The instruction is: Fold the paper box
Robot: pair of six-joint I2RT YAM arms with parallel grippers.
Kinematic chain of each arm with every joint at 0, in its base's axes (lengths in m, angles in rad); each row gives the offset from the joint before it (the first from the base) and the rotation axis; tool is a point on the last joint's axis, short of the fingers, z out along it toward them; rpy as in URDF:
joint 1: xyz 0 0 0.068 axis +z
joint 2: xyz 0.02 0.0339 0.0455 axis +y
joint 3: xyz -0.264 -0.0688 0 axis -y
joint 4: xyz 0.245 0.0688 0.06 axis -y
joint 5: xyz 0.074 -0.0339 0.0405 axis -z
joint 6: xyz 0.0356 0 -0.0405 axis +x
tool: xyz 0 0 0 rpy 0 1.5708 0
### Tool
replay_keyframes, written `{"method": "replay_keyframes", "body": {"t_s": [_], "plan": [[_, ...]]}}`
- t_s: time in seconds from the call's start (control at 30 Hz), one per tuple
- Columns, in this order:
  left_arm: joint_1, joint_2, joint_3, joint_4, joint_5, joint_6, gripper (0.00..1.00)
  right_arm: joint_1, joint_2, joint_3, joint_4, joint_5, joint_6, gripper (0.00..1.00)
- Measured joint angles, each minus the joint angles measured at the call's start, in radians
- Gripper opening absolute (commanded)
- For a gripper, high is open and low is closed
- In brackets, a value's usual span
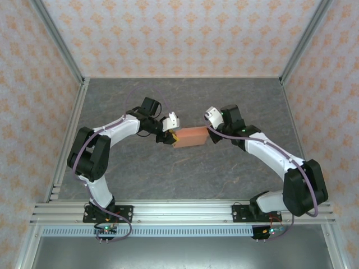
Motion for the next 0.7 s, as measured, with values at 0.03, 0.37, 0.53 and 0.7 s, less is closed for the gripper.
{"method": "replay_keyframes", "body": {"t_s": [0.03,0.37,0.53,0.7], "plan": [[0.0,0.002,0.002,0.0,-0.004,-0.001,0.39,0.006,0.009,0.013,-0.014,0.016,0.021,0.0],[-0.004,0.019,0.028,-0.001,-0.015,-0.011,0.4,0.048,0.081,0.155,-0.152,0.142,0.226,0.0],[-0.009,0.024,0.033,-0.002,-0.026,-0.026,0.37,0.068,0.115,0.21,-0.21,0.192,0.276,0.0],[-0.013,0.024,0.033,-0.002,-0.036,-0.031,0.35,0.073,0.153,0.266,-0.274,0.211,0.312,0.02]]}}
